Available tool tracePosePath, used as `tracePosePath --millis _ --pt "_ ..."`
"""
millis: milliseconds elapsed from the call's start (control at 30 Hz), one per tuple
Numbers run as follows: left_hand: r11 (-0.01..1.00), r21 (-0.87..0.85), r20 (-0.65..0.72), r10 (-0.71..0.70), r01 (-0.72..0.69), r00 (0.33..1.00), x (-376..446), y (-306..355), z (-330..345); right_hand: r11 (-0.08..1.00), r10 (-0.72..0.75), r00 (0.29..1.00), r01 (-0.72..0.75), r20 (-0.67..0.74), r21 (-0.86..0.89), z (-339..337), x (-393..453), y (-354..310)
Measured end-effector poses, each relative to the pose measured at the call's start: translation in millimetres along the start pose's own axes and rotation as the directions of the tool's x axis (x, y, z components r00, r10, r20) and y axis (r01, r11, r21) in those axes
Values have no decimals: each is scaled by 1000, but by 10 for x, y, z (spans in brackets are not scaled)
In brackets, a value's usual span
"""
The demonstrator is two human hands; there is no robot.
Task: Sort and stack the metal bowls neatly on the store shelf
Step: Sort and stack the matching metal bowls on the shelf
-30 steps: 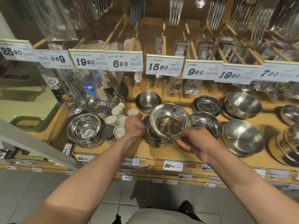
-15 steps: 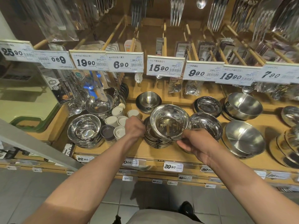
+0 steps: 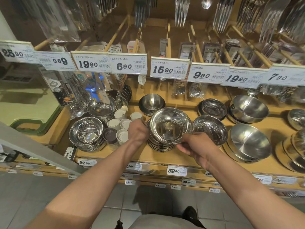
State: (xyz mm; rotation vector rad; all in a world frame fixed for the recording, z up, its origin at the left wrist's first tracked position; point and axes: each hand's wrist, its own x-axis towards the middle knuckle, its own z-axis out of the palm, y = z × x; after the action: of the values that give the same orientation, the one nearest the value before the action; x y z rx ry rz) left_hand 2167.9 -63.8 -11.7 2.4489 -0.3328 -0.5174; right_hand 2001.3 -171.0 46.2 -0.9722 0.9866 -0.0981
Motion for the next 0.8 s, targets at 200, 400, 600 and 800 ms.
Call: tracePosePath --millis 200,400,600,800 --pt "996 -59 10 63 -62 998 18 -95 -54 1000 11 999 -11 -39 -8 148 64 72" --pt "958 -287 -21 11 -17 1000 43 -48 -259 999 30 994 -28 -103 15 252 209 141" --pt "977 -174 21 128 -123 992 -34 13 -287 997 -13 990 2 -144 -74 276 374 221" --pt "979 -130 18 158 -155 987 -66 -55 -174 809 -303 918 106 -256 -578 238 419 312"
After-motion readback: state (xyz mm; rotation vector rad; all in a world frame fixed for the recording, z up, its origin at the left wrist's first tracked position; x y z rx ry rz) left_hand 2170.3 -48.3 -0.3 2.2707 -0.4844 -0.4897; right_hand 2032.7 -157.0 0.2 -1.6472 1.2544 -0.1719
